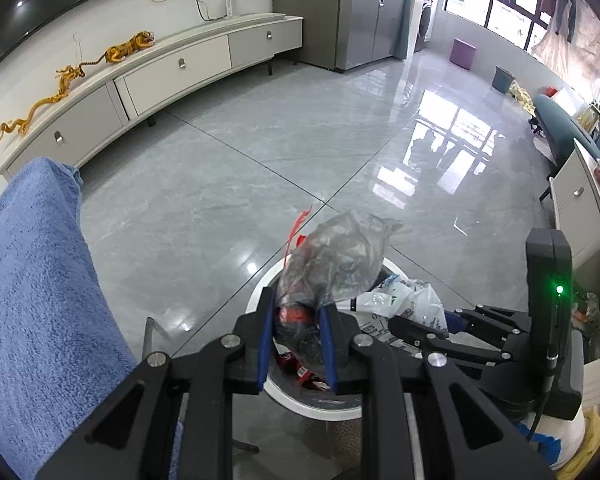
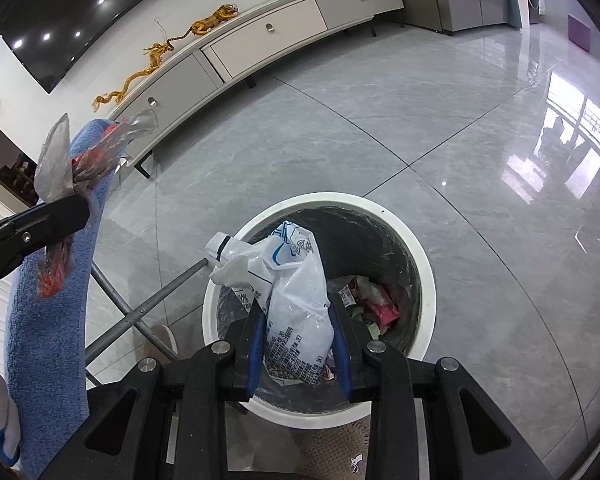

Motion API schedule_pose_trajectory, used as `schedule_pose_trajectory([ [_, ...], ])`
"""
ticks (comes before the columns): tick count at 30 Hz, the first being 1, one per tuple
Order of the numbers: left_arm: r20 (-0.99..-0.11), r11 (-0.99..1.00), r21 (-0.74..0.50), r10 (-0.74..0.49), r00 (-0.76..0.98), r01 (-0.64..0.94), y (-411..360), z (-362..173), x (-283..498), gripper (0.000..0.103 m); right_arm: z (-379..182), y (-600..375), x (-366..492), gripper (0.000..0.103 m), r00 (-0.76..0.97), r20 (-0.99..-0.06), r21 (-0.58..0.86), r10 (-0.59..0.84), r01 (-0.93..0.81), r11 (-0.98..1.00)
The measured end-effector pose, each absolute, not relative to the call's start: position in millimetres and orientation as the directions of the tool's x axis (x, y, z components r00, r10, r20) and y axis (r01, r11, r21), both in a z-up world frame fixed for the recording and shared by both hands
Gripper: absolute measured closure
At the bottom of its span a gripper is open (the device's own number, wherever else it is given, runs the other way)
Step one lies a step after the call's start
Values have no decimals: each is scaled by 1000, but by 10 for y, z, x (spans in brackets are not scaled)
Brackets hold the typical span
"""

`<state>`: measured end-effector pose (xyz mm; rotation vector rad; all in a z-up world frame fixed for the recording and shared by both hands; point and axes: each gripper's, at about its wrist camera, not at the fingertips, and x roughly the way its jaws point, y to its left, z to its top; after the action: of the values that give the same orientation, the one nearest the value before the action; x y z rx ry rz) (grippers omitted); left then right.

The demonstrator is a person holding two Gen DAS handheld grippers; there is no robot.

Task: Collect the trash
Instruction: 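Carry both bags over the bin and open both tools to drop them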

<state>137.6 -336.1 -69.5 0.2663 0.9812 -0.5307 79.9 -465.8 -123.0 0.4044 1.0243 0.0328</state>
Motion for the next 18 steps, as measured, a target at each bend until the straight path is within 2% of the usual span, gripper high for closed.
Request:
schedule_pose_trajectory([
  [7, -868, 842, -61, -309, 388, 535, -3417, -800, 1524, 82, -1283, -4659, 867, 74, 510, -838, 322, 196, 171, 931],
  [9, -869, 843, -89, -326, 372, 530, -3422, -807, 1549, 74, -1307, -4660, 890, 72, 500, -845, 314, 191, 174, 933],
  [11, -864, 842, -109, -342, 369, 528, -3400, -795, 1565, 49, -1321, -4661, 904, 68, 494, -849, 309, 186, 178, 934],
  [14, -855, 839, -124, -361, 373, 529, -3370, -766, 1562, 45, -1326, -4668, 900, 56, 492, -852, 304, 181, 182, 935],
  [18, -854, 839, -140, -371, 365, 526, -3351, -756, 1563, 45, -1317, -4690, 893, 53, 490, -855, 296, 169, 194, 935],
])
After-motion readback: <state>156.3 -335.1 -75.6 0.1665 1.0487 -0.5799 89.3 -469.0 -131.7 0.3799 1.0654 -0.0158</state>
